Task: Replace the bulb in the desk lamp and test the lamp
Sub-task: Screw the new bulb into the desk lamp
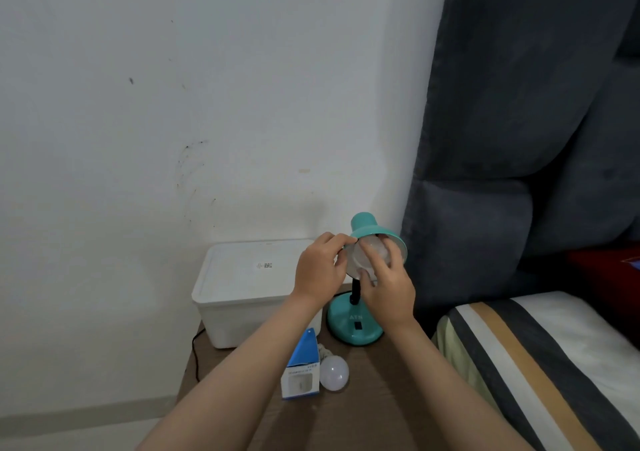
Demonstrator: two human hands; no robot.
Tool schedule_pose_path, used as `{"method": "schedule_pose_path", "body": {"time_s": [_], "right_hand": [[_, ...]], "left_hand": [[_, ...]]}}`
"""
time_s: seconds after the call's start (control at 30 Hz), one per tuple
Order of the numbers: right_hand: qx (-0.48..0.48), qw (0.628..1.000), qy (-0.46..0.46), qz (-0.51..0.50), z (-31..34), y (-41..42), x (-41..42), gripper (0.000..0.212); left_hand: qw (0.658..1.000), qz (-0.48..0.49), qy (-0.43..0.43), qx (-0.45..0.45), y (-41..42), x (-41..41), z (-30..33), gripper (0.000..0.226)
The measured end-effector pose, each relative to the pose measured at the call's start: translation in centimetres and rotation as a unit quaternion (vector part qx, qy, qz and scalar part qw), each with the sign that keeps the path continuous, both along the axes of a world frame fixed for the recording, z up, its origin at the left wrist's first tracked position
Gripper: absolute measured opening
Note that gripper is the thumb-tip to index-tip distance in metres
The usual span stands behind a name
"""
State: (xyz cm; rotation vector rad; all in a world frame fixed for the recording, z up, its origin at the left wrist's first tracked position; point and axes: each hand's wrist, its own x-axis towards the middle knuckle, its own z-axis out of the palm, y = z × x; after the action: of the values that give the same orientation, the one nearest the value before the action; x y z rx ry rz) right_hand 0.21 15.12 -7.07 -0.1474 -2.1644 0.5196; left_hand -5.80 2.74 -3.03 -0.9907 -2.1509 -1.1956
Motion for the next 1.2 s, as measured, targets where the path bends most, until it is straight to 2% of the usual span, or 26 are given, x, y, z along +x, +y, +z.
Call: {"method": "schedule_pose_path", "body": {"time_s": [0.3, 0.43, 0.7, 0.9, 1.07, 1.2], "right_hand": [[-0.116, 0.993, 0.03, -0.004, -0.2, -0.6, -0.4, 0.046], [-0.13, 0.991, 0.026, -0.011, -0.2, -0.8, -0.6, 0.046], [-0.092, 0.996, 0.013, -0.003, 0.6, -0.2, -0.2, 0.051], [-0.055, 0.998, 0.003, -0.006, 0.4, -0.6, 0.3, 0.055], [-0.031, 0.997, 0.071, -0.026, 0.6, -1.9, 1.3, 0.052], [0.006, 0.993, 0.118, 0.027, 0.3, -4.4, 1.6, 0.039]], "left_hand": [[1.0, 0.001, -0.014, 0.004, 0.1, 0.2, 0.1, 0.028], [1.0, -0.001, -0.021, 0.008, 0.1, 0.3, 0.1, 0.026], [0.999, -0.01, -0.047, 0.007, -0.1, 0.4, 0.5, 0.025], [0.994, -0.046, -0.097, -0.026, -0.6, 1.5, 1.2, 0.034], [0.987, -0.052, -0.137, -0.067, -2.2, 2.5, 0.9, 0.055], [0.985, 0.002, -0.161, -0.061, -4.8, 2.9, -0.9, 0.054]]}}
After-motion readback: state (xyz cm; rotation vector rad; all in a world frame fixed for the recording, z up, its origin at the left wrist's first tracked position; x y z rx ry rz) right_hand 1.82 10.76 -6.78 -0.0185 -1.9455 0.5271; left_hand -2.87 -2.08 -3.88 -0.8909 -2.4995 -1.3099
